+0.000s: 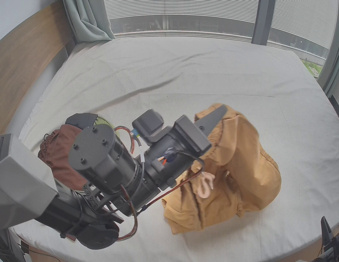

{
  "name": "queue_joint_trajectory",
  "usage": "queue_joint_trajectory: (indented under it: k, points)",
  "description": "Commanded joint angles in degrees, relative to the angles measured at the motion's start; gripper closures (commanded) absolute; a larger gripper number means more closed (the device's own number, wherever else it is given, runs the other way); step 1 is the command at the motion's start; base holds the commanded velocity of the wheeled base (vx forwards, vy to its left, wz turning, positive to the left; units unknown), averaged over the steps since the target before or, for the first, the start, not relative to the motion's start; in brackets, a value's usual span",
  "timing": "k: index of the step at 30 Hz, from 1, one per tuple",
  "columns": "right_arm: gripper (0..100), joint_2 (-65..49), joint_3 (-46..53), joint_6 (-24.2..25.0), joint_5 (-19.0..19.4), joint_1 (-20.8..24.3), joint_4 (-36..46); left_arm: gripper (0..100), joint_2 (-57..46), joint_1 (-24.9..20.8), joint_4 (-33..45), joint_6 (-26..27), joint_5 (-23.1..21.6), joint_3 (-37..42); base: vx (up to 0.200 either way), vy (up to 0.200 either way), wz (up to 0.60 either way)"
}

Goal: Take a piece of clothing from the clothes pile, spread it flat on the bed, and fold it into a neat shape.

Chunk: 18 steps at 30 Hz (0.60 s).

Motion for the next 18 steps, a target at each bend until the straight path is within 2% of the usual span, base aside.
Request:
queue_joint_trajectory:
  k: [1, 10, 18]
  points:
    - [0, -0.5, 1.0, 0.0, 0.1, -0.1, 0.0, 100, -0.3, 4.9, -0.3, 2.3, -1.7, 5.4, 0.000, 0.000, 0.00]
    - [0, -0.5, 1.0, -0.1, 0.1, -0.1, 0.0, 100, -0.6, 9.8, -0.3, 6.7, -6.2, 11.7, 0.000, 0.000, 0.00]
    - [0, -0.5, 1.0, -0.1, 0.0, -0.1, 0.0, 100, -0.6, 13.4, -0.4, 11.2, -7.8, 13.9, 0.000, 0.000, 0.00]
